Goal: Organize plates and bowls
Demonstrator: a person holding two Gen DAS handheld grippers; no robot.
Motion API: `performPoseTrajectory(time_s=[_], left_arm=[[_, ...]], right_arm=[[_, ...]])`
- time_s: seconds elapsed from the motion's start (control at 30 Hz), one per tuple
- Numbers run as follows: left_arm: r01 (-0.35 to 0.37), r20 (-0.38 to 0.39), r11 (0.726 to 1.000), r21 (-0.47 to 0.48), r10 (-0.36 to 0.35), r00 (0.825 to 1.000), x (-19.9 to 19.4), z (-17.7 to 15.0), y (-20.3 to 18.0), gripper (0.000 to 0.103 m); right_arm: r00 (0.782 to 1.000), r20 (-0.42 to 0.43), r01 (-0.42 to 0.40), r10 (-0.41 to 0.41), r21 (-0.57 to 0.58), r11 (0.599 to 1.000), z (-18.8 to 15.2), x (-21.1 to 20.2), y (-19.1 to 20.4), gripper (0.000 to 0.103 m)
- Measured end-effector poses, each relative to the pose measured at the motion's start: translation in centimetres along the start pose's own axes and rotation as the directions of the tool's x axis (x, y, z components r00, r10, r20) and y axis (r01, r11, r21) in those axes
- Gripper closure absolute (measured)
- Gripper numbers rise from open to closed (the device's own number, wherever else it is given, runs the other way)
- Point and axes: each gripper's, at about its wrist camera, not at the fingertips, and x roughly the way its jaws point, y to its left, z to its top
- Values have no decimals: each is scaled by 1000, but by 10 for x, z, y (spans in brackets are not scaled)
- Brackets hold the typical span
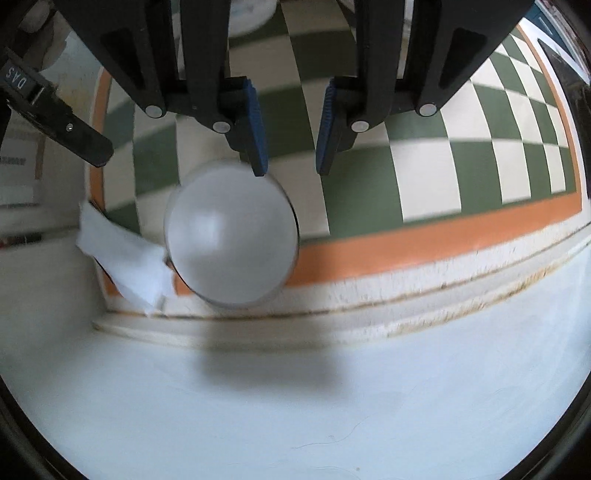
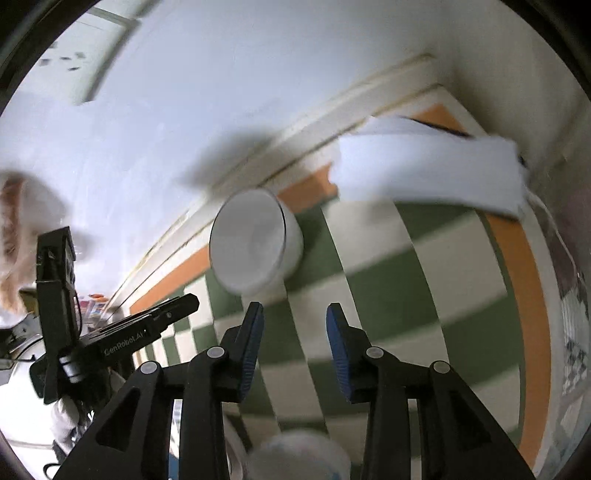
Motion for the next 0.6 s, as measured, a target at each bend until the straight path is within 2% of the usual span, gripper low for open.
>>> performPoseTrajectory(time_s=[0.13, 0.23, 0.37, 0.4, 0.43, 0.6], left_arm=[[-19, -36, 1000, 3, 19, 999, 24, 25, -1, 78], [-28, -78, 999, 23, 30, 996, 46, 36, -2, 78], [6, -105, 1000, 27, -3, 994, 68, 40, -1, 83], [13, -105, 1000, 26, -10, 994, 71, 40, -1, 87], [23, -103, 999, 28, -20, 994, 72, 39, -1, 88], [30, -86, 999, 38, -27, 996, 70, 35, -5, 88]], right_arm=[[999, -38, 26, -27, -25, 999, 34, 37, 12, 65], [996, -74, 51, -54, -42, 998, 48, 61, 18, 65], [989, -121, 80, -88, -66, 995, 57, 90, 20, 65], [987, -129, 86, -94, -68, 994, 58, 96, 19, 73], [987, -130, 90, -98, -72, 993, 60, 101, 18, 88], [987, -117, 103, -114, -93, 990, 59, 105, 22, 90]])
